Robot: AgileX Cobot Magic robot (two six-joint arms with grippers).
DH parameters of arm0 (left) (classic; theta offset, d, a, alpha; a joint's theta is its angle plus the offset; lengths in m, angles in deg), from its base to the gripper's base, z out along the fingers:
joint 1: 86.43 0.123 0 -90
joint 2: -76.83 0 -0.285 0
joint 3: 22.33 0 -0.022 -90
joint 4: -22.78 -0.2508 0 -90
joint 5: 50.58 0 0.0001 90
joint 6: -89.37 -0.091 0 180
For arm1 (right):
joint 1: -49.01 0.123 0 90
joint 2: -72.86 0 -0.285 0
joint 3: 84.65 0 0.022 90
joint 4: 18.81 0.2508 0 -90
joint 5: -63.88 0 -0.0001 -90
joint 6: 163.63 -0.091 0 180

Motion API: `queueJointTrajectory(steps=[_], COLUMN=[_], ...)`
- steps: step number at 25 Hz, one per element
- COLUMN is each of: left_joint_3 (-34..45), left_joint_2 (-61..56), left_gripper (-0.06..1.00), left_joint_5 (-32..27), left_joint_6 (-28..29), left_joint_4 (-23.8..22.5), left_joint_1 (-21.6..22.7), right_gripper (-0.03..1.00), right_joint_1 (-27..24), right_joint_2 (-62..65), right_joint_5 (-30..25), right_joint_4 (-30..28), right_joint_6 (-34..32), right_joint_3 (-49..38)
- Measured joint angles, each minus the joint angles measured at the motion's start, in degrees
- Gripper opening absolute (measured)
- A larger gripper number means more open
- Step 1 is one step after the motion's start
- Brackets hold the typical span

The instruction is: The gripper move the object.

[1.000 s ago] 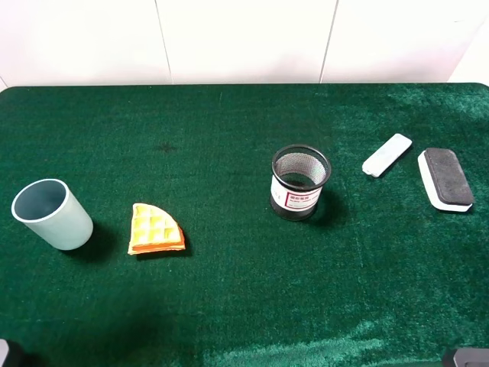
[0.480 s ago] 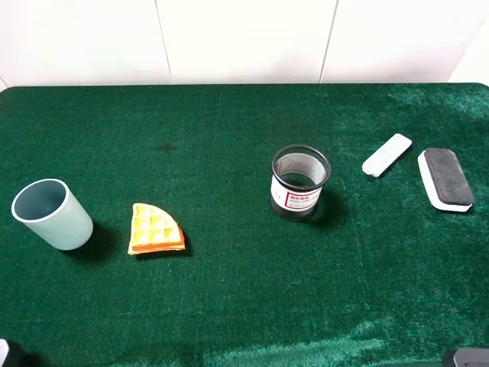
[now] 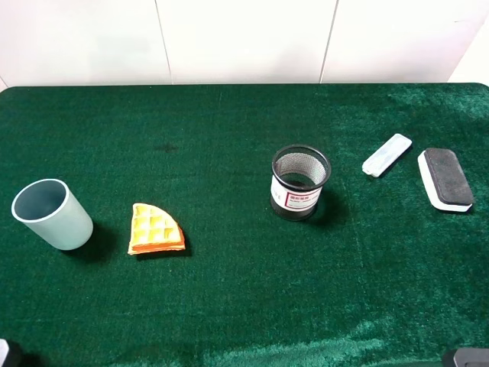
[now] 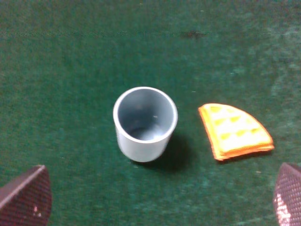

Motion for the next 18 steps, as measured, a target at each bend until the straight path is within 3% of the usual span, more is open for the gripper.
queueJointTrajectory(steps=[8,12,18], left_joint_3=[7.21,12.38,12.68], left_joint_2=[-9.36,-13.65,-13.86], left_gripper=[0.95,0.95,0.95], left_joint_5=[1.71,4.75,5.54], left_joint_6=[-4.33,-6.91,-8.37], left_joint_4=[1.91,2.89,3.00], left_joint_1=[6.18,6.45,7.05], right_gripper=[0.70,0.70,0.70], right_joint_1=[0.00,0.00,0.00], right_joint_2=[0.00,0.00,0.00], right_joint_5=[0.05,0.05,0.05], right_joint_4=[0.00,0.00,0.00], right_joint_6=[0.00,0.00,0.00], right_joint_3=[0.00,0.00,0.00])
